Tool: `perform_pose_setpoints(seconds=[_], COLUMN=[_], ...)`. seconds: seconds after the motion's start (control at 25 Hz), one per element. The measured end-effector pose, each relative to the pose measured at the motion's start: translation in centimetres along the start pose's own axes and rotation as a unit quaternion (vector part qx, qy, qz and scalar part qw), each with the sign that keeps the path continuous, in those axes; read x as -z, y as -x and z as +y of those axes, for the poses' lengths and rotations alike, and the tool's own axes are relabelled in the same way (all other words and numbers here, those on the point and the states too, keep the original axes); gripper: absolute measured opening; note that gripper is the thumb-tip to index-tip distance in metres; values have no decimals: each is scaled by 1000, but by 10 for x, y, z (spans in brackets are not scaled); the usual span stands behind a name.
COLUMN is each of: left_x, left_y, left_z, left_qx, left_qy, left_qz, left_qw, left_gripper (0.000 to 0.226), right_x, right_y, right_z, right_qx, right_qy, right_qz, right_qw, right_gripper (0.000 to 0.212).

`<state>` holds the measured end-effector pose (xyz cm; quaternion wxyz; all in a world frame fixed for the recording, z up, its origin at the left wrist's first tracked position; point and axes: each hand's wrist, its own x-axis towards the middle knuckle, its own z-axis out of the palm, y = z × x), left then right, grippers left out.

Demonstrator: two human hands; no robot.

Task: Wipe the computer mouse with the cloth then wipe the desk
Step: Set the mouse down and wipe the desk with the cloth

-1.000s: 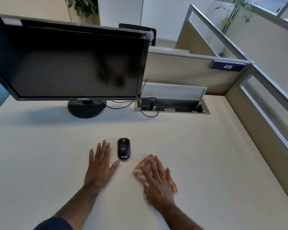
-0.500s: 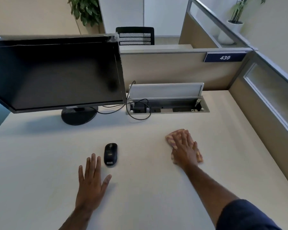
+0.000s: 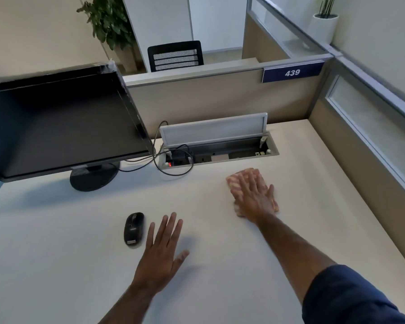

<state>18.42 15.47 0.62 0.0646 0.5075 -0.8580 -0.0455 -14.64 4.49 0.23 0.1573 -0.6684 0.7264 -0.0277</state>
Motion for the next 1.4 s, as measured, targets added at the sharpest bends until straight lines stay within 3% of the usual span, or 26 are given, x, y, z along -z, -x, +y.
perform_pose_setpoints(seconds=[0.2,0.32,0.44,0.56,0.64,0.76,0.84,0.96,1.08,1.2,1.4], left_x=[-10,-22,-27,-29,-31,-33,-35,-48,-62,-69,-57], left_y=[-85,-137,-184,-216,-226,-236,-237,-232,-227,-230,-215], left_z=[47,76,100,112,113,113,116,112,96,93,106], left_qx=[-33,-29,26,36,54,97,67,46,44,28,45], left_qy=[9,43,122,117,82,19,50,99,14,-31,-3], left_qz=[-57,-88,-87,-65,-77,-49,-31,-103,-163,-170,-140], left_qw=[998,995,988,990,992,994,996,989,986,985,989], left_gripper=[69,66,55,62,68,70,69,67,68,68,70], right_x=[11,8,3,-4,-5,-1,2,-1,-7,-13,-2], right_y=[-1,2,7,12,11,2,-6,-13,-15,-19,-16], right_z=[18,30,42,49,50,44,38,34,42,43,36], right_qx=[18,27,23,36,35,35,49,72,70,58,44], right_qy=[38,50,37,39,43,39,39,38,74,93,108], right_qz=[58,29,19,-21,-27,-4,27,11,2,-11,-11], right_qw=[997,998,999,998,998,999,998,997,995,994,993], right_gripper=[63,63,61,74,81,69,67,62,63,63,66])
